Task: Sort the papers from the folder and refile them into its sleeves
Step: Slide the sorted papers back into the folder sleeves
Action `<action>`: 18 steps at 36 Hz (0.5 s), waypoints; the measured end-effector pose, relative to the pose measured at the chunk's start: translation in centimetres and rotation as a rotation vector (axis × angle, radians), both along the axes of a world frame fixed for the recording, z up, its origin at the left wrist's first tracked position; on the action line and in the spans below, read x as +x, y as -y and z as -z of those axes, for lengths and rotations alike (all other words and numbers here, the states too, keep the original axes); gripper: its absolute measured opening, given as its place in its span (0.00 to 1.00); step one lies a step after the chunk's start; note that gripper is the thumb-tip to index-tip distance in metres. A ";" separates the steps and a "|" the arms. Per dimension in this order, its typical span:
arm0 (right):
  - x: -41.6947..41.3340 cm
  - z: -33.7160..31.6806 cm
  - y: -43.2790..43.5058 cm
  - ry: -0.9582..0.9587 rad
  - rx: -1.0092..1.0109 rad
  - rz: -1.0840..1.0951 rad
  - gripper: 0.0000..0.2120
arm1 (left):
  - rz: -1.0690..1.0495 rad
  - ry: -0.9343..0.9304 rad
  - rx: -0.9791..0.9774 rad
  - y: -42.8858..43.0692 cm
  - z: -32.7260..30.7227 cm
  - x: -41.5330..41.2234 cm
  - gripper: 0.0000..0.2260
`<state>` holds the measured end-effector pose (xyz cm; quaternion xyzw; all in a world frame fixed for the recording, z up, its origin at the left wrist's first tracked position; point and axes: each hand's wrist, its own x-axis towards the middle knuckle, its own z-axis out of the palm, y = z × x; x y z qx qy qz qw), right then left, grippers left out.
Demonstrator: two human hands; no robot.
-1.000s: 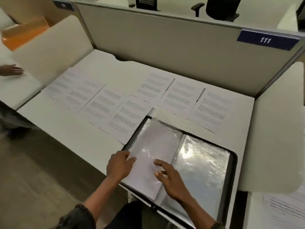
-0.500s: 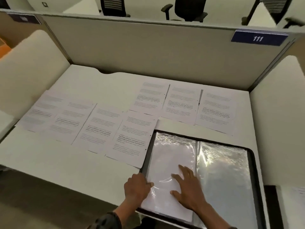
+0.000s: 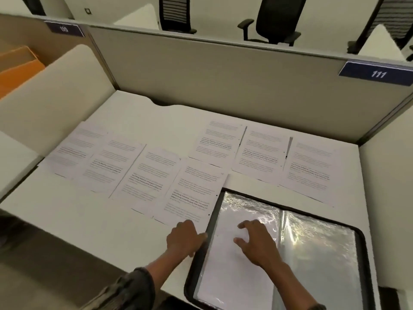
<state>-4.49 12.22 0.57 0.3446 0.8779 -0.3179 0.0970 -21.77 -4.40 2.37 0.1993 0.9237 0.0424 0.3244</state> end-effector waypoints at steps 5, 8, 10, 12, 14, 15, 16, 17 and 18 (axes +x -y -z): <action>-4.1 -1.0 -2.1 -0.062 0.025 -0.024 0.23 | -0.143 0.109 0.210 -1.1 -1.4 -5.8 0.22; -7.2 -1.4 -3.6 -0.098 0.039 -0.039 0.26 | -0.154 0.144 0.371 -1.9 -2.7 -9.4 0.19; -9.6 -1.7 -4.8 -0.119 0.063 -0.035 0.26 | -0.123 0.126 0.427 -2.7 -3.1 -12.0 0.17; -12.2 -2.1 -6.1 -0.122 0.075 -0.003 0.27 | -0.074 0.101 0.425 -3.9 -3.0 -14.9 0.16; -14.7 -2.3 -7.5 -0.119 0.100 0.006 0.29 | -0.043 0.079 0.403 -5.2 -2.2 -18.1 0.16; -15.9 -2.2 -8.2 -0.113 0.110 0.007 0.30 | -0.033 0.064 0.393 -6.0 -1.7 -19.9 0.16; -17.0 -2.0 -8.9 -0.105 0.115 0.008 0.31 | -0.021 0.050 0.382 -6.9 -1.3 -21.5 0.17; -18.0 -1.6 -9.5 -0.091 0.114 0.011 0.33 | 0.000 0.040 0.377 -7.9 -1.0 -23.0 0.17; -18.9 -1.2 -10.0 -0.075 0.113 0.015 0.36 | 0.022 0.035 0.366 -9.0 -0.7 -24.3 0.17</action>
